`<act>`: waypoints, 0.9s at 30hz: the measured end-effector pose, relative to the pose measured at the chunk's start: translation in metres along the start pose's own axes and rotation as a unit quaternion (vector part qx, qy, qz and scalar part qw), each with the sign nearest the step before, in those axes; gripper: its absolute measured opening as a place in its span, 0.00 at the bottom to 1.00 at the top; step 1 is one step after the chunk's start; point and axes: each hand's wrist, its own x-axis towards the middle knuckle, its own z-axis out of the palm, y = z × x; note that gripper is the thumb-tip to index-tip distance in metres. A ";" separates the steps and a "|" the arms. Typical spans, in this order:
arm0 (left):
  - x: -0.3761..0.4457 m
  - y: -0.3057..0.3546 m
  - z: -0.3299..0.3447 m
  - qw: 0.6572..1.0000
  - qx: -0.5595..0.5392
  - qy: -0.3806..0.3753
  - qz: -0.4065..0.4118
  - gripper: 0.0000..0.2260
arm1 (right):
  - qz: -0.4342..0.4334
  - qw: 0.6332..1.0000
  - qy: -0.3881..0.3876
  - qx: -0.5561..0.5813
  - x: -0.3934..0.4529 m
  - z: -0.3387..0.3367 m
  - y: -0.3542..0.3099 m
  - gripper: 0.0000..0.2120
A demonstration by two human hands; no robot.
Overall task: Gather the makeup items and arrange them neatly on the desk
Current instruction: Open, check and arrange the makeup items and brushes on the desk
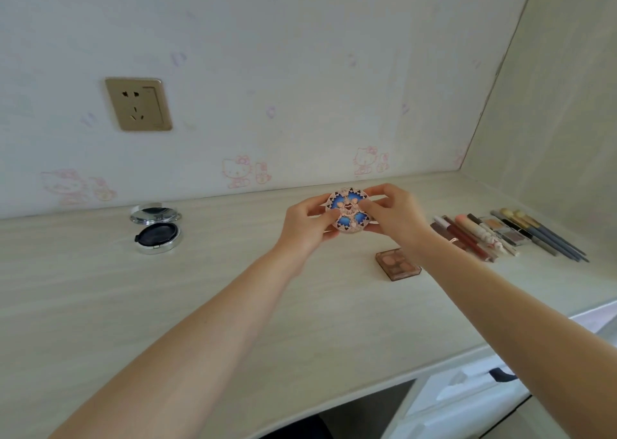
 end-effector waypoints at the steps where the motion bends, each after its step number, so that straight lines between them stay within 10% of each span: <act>1: -0.005 0.001 -0.009 1.000 -0.004 -0.002 -0.005 0.16 | 0.006 1.000 -0.007 0.014 -0.006 0.007 -0.003 0.07; 27: -0.138 0.007 -0.182 0.987 0.141 0.055 0.047 0.25 | 0.152 0.953 -0.215 0.151 -0.097 0.161 -0.023 0.09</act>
